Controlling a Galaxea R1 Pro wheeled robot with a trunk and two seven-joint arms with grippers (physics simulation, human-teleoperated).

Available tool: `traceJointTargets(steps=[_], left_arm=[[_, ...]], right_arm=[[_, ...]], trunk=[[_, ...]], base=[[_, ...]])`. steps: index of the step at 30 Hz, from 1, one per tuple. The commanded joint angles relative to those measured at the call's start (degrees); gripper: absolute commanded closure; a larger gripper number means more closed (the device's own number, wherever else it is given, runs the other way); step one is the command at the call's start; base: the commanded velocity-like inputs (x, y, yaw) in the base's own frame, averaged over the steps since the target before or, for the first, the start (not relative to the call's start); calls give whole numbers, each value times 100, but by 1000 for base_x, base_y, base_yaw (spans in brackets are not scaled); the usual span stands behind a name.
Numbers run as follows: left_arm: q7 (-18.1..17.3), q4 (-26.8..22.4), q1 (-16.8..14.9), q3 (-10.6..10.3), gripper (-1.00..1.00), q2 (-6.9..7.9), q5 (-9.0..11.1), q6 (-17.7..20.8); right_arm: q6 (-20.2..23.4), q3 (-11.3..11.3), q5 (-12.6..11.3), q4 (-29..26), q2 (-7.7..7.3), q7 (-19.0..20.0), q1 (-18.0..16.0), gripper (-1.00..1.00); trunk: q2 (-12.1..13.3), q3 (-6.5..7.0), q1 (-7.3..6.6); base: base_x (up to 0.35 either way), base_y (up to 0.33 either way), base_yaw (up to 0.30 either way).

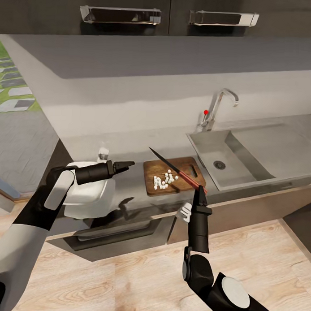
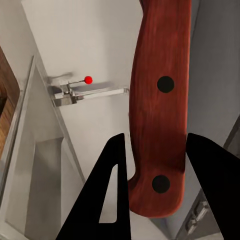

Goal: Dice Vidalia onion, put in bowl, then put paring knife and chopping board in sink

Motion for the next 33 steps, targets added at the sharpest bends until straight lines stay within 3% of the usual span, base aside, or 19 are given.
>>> traceJointTargets(steps=[1, 26, 33], left_arm=[[-8, 1, -5, -5, -100, 4, 10, 25], [-14, 1, -5, -5, -100, -3, 10, 25], [-8, 1, -5, -5, -100, -61, 10, 24]], right_arm=[[22, 13, -11, 0, -5, -23, -8, 100], [22, -162, -32, -2, -5, -12, -8, 100], [22, -162, -32, -2, -4, -12, -8, 100]], trunk=[[-10, -9, 3], [-10, -9, 3], [-10, -10, 3]], base=[[3, -6, 0], [0, 0, 0], [92, -156, 4]])
